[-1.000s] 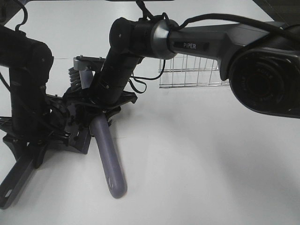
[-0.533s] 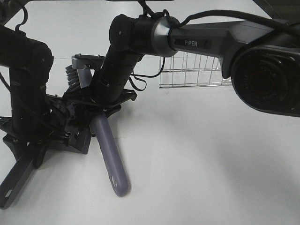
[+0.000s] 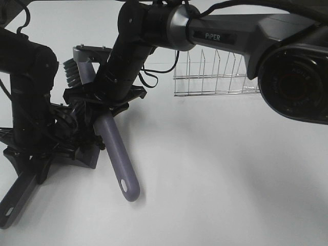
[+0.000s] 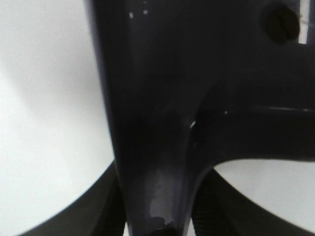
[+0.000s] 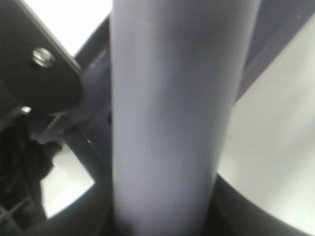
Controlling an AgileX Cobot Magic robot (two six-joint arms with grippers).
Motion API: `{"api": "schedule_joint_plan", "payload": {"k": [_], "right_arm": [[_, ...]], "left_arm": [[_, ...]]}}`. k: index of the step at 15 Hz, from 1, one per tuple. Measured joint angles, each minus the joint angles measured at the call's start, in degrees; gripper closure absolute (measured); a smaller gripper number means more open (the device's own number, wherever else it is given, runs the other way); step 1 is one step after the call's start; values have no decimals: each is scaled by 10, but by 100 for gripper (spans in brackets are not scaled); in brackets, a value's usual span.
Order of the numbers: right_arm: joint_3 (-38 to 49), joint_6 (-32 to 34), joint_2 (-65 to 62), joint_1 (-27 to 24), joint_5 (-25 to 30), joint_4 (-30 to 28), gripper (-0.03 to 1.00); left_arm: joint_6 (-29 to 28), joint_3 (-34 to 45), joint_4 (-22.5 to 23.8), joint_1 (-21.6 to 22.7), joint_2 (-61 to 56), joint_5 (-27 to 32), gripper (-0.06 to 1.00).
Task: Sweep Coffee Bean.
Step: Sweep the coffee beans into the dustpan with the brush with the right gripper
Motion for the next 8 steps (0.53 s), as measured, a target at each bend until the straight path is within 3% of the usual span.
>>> {"api": "schedule_joint_plan", "payload": {"k": [4,8], "right_arm": [[-58,-2,0,0,22,-13,63],[-88,-2,0,0,63,-73,63]], "left_arm": [[0,0,-3,0,0,1,63],[1,0,-4,0,0,1,63]]}}
